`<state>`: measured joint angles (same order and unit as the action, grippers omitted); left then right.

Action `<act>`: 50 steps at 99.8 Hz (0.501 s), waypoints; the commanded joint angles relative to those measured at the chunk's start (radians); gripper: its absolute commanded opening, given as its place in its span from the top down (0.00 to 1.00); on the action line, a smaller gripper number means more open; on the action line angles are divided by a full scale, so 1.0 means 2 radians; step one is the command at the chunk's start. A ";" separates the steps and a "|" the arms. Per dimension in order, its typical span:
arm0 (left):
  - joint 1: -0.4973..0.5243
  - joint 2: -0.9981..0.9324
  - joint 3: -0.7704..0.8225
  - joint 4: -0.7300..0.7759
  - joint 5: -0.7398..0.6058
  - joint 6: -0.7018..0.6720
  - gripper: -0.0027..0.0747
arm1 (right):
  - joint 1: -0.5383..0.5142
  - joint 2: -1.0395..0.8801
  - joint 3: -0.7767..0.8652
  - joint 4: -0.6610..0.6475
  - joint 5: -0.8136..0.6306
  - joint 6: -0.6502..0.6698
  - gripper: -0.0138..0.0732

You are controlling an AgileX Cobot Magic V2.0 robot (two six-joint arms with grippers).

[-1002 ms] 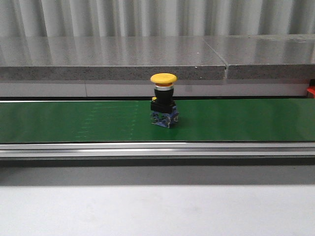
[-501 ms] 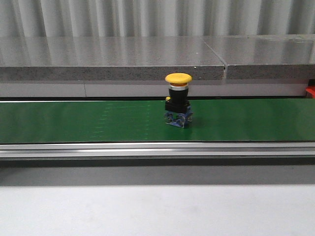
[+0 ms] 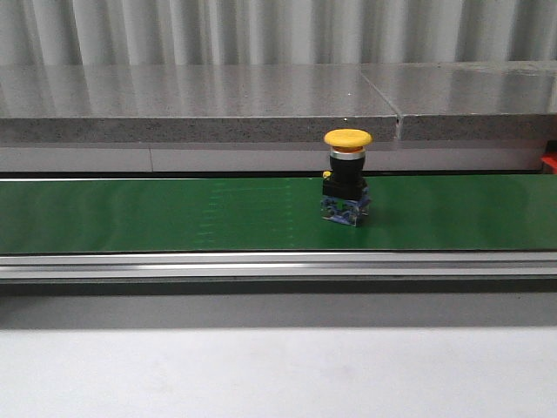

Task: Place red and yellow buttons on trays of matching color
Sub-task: 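Move the right gripper to the yellow button on the belt and grasp it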

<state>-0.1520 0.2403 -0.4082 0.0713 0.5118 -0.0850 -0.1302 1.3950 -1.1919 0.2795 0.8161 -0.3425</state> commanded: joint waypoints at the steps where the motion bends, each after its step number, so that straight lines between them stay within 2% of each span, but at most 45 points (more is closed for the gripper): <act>1: -0.004 0.005 -0.014 -0.004 -0.038 -0.001 0.99 | 0.025 -0.017 0.001 0.008 0.001 -0.027 0.17; 30: -0.004 0.005 -0.014 -0.004 -0.038 -0.001 0.99 | 0.104 -0.013 0.031 0.008 0.003 -0.071 0.17; 50: -0.004 0.005 -0.014 -0.004 -0.038 -0.001 0.99 | 0.132 0.013 0.030 0.026 -0.001 -0.072 0.17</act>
<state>-0.1520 0.2403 -0.4082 0.0713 0.5118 -0.0850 0.1185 1.4274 -1.1076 0.2922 0.8540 -0.4735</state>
